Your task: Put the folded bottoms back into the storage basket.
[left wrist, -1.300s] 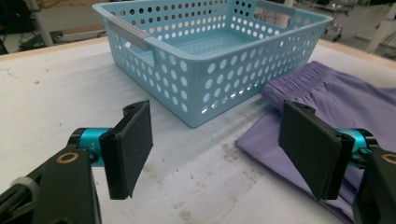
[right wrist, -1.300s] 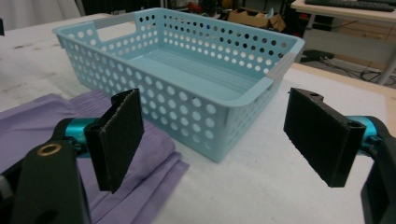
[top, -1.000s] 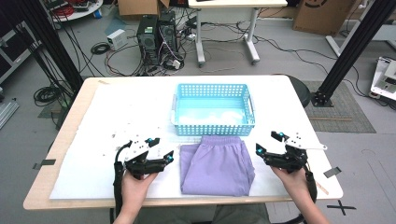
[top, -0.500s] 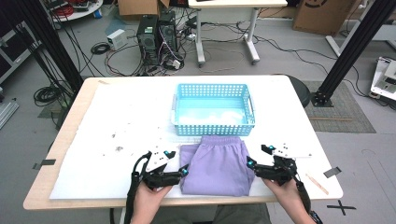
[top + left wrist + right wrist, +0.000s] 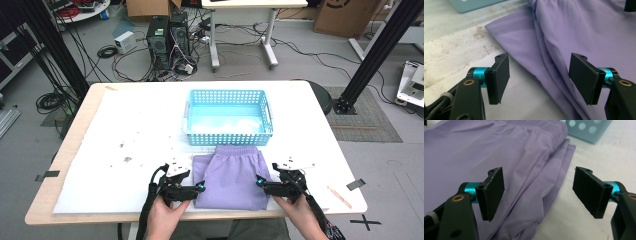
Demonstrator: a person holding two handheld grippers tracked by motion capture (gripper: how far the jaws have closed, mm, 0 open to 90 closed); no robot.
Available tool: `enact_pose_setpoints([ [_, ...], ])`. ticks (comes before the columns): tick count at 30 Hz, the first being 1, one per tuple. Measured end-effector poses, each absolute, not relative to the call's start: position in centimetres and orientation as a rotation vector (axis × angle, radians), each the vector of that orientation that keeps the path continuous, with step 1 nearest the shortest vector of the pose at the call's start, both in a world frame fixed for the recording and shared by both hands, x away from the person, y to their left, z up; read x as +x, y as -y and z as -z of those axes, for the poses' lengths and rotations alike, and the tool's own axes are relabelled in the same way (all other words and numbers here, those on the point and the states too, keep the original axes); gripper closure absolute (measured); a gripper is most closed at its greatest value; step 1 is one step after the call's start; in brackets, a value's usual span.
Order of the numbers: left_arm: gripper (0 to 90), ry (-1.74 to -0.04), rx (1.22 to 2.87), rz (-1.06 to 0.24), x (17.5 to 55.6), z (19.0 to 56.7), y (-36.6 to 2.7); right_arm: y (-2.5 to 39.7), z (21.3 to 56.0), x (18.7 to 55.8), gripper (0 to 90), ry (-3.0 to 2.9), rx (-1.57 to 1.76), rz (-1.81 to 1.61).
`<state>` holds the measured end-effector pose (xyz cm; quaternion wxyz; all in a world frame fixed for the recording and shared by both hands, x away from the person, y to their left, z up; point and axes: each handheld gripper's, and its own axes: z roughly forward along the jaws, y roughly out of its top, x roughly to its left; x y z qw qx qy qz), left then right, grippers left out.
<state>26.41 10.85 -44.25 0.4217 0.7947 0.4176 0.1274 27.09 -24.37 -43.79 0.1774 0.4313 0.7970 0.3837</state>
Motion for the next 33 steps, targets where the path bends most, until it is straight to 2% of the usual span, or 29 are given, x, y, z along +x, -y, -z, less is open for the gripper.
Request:
enact_pose_setpoints([
  [11,33.3,-1.087,2.031,-0.306,26.7,44.7,-10.5,24.2,44.7,27.8,26.9,-2.328,1.321,-0.972],
  [14,34.6,-1.080,2.026,-0.298,26.9,44.7,-10.1,24.1,44.7,27.7,37.1,-2.340,1.309,-1.009],
  [20,36.8,-1.088,2.030,-0.325,26.9,44.7,-9.2,23.8,44.7,27.6,50.7,-2.350,1.300,-1.031],
  [25,49.8,-1.079,2.023,-0.320,27.1,44.8,-9.0,23.4,44.7,27.5,58.5,-2.360,1.297,-1.049],
  [33,63.1,-1.042,2.043,-0.321,27.5,44.8,-8.1,23.4,44.7,27.7,71.5,-2.370,1.320,-1.077],
])
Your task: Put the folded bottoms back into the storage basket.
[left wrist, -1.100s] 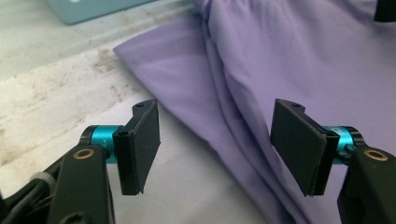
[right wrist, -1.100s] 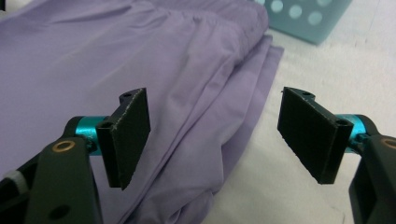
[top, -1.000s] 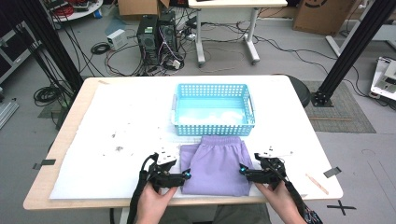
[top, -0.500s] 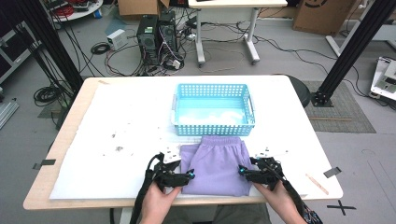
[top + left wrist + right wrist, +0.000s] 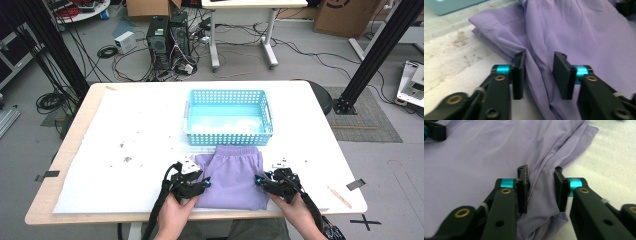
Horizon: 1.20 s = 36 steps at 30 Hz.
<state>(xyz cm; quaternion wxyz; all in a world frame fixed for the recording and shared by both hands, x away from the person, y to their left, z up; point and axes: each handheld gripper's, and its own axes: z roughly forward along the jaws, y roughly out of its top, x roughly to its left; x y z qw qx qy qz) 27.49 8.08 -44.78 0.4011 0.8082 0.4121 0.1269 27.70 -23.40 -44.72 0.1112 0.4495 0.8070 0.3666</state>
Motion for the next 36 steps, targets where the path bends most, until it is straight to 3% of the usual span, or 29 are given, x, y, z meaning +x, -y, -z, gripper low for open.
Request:
enact_pose_setpoints([
  [9,80.4,-1.000,2.040,-0.251,28.0,44.8,-7.8,22.8,44.7,27.8,83.5,-2.399,1.275,-1.080],
  [19,82.8,-0.942,2.056,-0.239,28.2,44.5,-8.1,22.7,44.5,27.7,86.4,-2.397,1.237,-1.094],
  [36,83.4,-0.846,1.927,-0.257,27.2,41.2,-9.3,23.9,41.3,26.8,86.6,-2.273,1.160,-1.267],
])
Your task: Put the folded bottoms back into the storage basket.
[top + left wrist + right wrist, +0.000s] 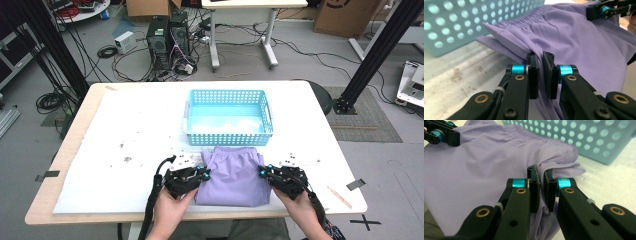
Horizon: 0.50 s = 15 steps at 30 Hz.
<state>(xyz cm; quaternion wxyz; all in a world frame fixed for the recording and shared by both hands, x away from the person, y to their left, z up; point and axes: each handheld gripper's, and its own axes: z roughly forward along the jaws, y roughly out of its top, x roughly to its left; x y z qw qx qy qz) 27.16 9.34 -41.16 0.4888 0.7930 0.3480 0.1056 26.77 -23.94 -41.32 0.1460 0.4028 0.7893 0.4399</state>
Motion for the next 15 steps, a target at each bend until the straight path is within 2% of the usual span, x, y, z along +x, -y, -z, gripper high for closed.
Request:
enact_pose_setpoints([
  [15,83.9,-0.761,1.891,-0.313,26.5,37.9,-9.7,24.4,37.9,25.8,86.7,-2.200,1.096,-1.373],
])
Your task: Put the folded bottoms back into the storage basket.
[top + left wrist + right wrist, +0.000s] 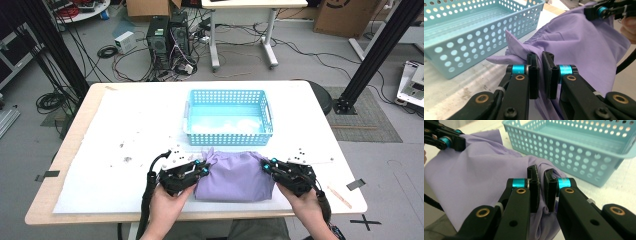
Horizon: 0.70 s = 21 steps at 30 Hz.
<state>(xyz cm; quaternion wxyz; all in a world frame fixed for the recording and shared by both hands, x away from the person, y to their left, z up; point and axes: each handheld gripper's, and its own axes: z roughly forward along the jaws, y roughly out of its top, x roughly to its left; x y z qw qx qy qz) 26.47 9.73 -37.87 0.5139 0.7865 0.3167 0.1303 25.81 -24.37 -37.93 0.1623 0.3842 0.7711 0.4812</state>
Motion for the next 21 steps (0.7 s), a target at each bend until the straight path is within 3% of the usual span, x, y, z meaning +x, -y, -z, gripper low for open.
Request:
enact_pose_setpoints([
  [13,84.0,-0.688,1.841,-0.387,27.3,32.6,-10.2,24.3,33.6,26.6,86.7,-2.125,1.019,-1.438],
  [21,84.1,-0.690,1.800,-0.429,30.4,29.7,-10.4,23.6,30.5,29.5,86.7,-2.064,0.991,-1.410],
])
